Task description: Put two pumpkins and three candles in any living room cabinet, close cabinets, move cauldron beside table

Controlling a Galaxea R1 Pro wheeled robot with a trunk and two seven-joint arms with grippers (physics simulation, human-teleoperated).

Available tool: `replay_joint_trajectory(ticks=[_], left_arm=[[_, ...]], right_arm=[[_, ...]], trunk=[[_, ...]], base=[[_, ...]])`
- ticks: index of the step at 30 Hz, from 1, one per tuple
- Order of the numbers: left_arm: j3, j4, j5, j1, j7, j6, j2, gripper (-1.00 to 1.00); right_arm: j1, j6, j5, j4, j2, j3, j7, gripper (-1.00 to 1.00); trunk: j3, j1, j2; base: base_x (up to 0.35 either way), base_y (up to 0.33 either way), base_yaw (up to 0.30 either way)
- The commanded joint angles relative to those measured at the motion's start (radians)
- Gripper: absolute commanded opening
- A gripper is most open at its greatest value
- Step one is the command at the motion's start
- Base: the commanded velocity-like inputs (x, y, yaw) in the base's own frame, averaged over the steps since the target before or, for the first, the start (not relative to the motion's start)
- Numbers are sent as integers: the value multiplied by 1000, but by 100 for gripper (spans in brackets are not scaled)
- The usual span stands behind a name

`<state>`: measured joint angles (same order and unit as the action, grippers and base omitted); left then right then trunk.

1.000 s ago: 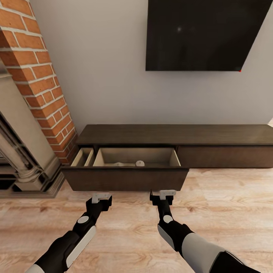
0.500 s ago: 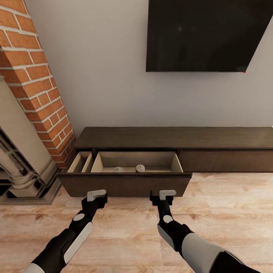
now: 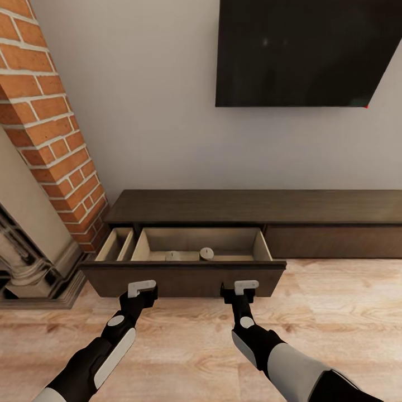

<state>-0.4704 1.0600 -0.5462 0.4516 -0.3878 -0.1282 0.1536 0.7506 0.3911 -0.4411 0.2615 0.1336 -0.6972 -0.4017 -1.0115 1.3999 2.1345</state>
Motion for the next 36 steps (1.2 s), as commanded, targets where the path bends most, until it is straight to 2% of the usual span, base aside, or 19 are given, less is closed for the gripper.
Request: replay_joint_trajectory(ticks=[1, 4, 8, 14, 19, 36], left_arm=[[-4, 2, -6, 1, -9, -2, 1, 100], [-5, 2, -5, 1, -9, 0, 1, 100], [-6, 2, -5, 1, -9, 1, 1, 100], [-7, 3, -4, 1, -8, 4, 1, 100], [-15, 2, 1, 1, -13, 68, 1, 100], [-20, 2, 3, 1, -2, 88, 1, 100]], right_arm=[[1, 3, -9, -1, 0, -9, -4, 100], [1, -24, -10, -1, 0, -8, 6, 100], [1, -84, -22, -1, 0, -7, 59, 100], [1, -99, -26, -2, 0, -5, 75, 100], [1, -100, -27, -4, 0, -4, 76, 100], [1, -86, -29, -5, -2, 4, 77, 100]], trunk=[[-1, 0, 0], [-1, 0, 0], [-1, 0, 0], [-1, 0, 0], [-1, 0, 0], [-54, 65, 119]], base=[[113, 0, 0], [49, 0, 0], [11, 0, 0], [1, 0, 0], [0, 0, 0], [0, 0, 0]])
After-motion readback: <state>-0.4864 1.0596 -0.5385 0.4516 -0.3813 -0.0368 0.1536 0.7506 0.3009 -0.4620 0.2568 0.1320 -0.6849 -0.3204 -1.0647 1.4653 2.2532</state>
